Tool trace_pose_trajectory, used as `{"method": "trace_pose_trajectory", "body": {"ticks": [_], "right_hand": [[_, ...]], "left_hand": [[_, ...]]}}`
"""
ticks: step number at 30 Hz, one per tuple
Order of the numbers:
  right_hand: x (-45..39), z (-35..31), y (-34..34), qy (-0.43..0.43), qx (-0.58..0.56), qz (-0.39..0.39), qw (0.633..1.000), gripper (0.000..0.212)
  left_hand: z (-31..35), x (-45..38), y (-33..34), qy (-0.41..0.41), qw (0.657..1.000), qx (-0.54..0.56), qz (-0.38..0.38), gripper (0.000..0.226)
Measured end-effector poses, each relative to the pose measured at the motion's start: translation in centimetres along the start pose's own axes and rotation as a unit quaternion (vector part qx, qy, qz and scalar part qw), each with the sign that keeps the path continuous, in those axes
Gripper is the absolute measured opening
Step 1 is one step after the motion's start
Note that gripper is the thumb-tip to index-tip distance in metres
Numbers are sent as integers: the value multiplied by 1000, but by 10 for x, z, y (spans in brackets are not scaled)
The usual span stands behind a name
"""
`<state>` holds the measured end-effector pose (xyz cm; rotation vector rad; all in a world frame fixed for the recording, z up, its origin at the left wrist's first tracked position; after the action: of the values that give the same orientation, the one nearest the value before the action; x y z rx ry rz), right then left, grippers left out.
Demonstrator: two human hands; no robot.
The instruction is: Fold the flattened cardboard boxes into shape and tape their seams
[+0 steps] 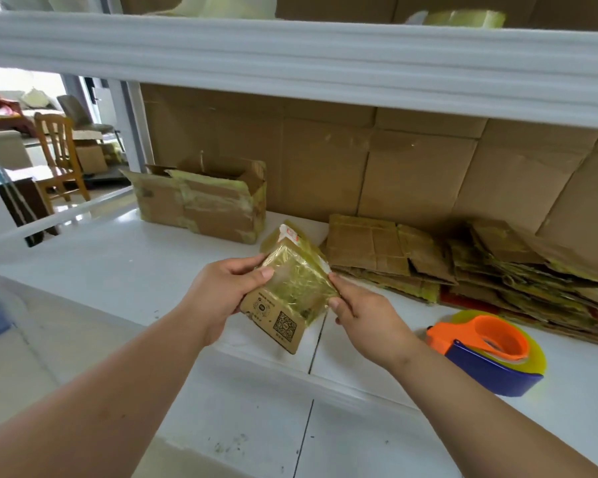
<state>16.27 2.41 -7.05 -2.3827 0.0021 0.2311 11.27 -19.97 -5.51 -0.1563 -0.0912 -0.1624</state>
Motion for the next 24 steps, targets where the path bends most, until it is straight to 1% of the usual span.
{"method": "trace_pose_trajectory", "body": {"ticks": [1, 3, 4, 6, 7, 9, 10, 12, 14, 16, 18, 19, 21, 24], "right_hand": [[-4, -7, 5, -6, 30, 16, 999, 55], [-10, -25, 16, -34, 50, 56, 997, 68], [-14, -36, 23, -58, 55, 59, 995, 77], [-22, -56, 43, -89, 96, 28, 991, 101], [-26, -64, 53, -85, 112, 13, 990, 113], [-35, -73, 69, -37, 112, -7, 993, 135], [-38, -73, 75, -7, 106, -18, 994, 142], [-41, -69, 84, 40, 100, -35, 994, 147], [-43, -63, 91, 69, 72, -11, 995, 137], [-46, -58, 93, 80, -5, 41, 996, 111], [-54, -50, 93, 101, -103, 88, 986, 83], [-58, -46, 92, 118, -148, 108, 976, 75], [-65, -34, 89, 160, -230, 141, 950, 65], [-73, -19, 79, 223, -377, 157, 885, 40]], "left_hand": [[1, -3, -9, 2, 1000, -8, 14, 40], [2, -10, -28, 9, 998, -39, 57, 41], [4, -13, -36, 12, 996, -52, 76, 42], [9, -19, -47, 19, 993, -65, 94, 42], [12, -22, -51, 22, 993, -68, 94, 42], [16, -30, -56, 19, 995, -56, 75, 42], [18, -33, -57, 13, 998, -32, 53, 41], [21, -38, -58, 3, 1000, -6, 8, 38], [23, -43, -57, 1, 999, -27, -35, 37], [24, -46, -54, 12, 995, -56, -79, 35], [20, -52, -54, 29, 990, -99, -101, 37], [16, -55, -57, 35, 987, -123, -98, 39], [7, -65, -66, 25, 984, -164, -60, 42], [-8, -78, -80, -18, 983, -185, -9, 45]]}}
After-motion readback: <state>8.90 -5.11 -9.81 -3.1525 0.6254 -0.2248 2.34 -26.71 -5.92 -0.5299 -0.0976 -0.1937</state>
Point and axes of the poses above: each hand's wrist, its own x-axis away from the middle knuckle, its own y-axis out of the palm, z = x × y, the point moved 2 cm from there along -x, towards the middle knuckle, and after that the axes turned 11 degrees about -x, right-handed, at the moved point
